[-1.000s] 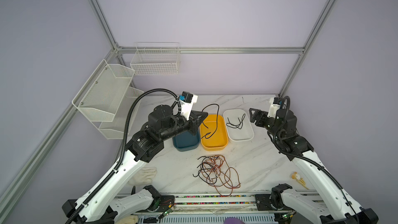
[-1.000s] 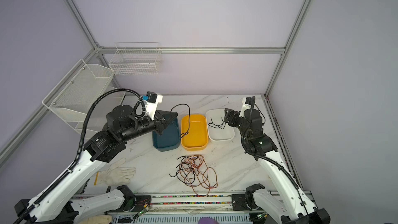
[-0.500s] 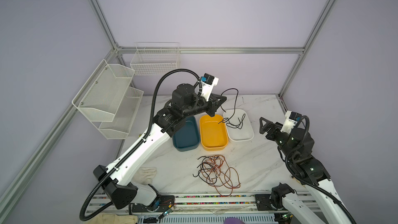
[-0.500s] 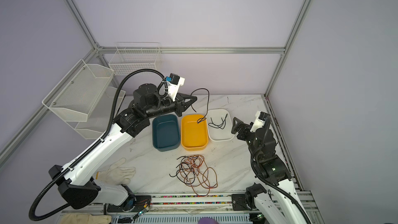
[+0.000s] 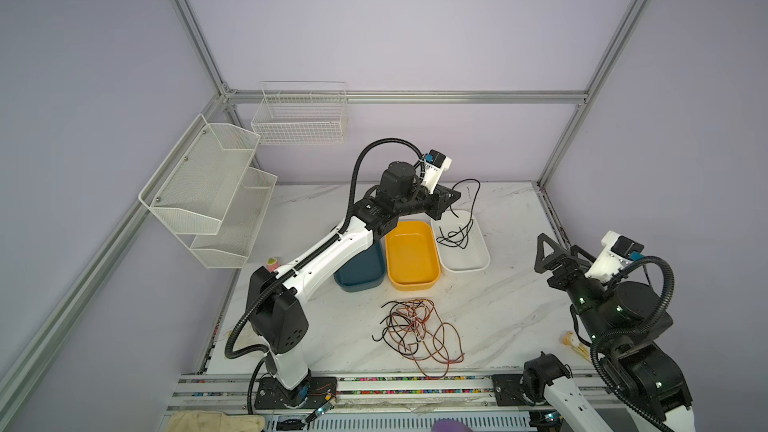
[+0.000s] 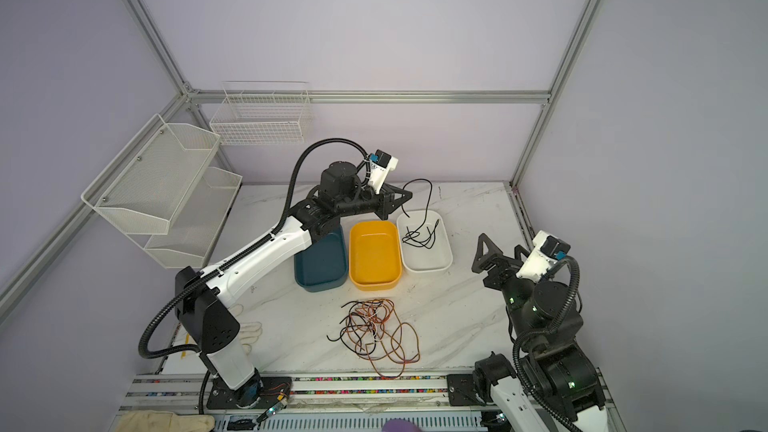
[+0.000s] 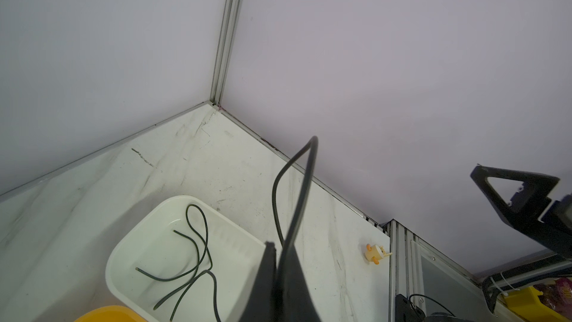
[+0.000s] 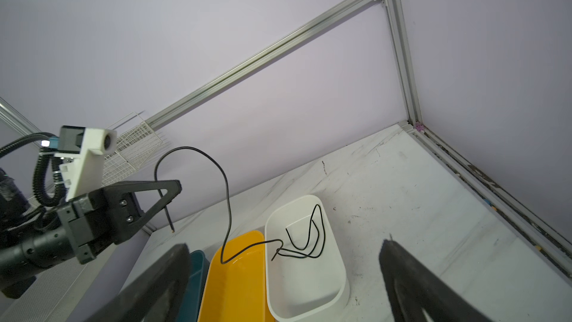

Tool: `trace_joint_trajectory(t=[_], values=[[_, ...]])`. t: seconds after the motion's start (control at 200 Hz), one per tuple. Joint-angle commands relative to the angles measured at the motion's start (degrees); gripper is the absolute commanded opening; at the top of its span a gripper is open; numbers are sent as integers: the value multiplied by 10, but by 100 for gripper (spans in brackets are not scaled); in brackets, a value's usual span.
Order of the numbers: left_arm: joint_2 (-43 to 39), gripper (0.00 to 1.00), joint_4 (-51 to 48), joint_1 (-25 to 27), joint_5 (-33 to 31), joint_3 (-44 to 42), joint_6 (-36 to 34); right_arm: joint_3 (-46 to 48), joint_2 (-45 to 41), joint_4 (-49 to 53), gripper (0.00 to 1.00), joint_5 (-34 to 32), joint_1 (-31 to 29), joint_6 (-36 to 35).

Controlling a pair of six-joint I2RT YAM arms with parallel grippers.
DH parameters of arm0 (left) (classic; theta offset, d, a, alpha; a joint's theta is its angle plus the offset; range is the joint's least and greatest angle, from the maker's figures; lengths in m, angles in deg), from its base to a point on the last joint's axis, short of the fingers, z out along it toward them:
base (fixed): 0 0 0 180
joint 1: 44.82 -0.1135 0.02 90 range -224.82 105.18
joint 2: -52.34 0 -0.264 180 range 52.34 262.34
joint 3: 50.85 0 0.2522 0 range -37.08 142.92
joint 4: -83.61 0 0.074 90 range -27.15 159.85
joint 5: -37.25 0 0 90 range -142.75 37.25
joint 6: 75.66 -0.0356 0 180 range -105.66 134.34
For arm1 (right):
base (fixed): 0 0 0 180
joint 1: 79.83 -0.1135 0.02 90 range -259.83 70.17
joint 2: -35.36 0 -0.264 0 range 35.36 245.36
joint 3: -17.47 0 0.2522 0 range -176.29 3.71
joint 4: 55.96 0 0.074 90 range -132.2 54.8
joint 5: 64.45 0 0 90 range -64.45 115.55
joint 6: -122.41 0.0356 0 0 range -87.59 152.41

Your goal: Untangle the cables

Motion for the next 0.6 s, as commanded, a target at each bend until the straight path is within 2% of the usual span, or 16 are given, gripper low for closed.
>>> trace_joint_trajectory(t=[0.0, 0.595], values=[[22, 0, 48, 5, 18, 80, 18, 4, -19, 31, 98, -13, -2, -17], [186, 0, 29, 13, 0, 91, 31, 45, -59, 9, 98, -22, -2, -16]])
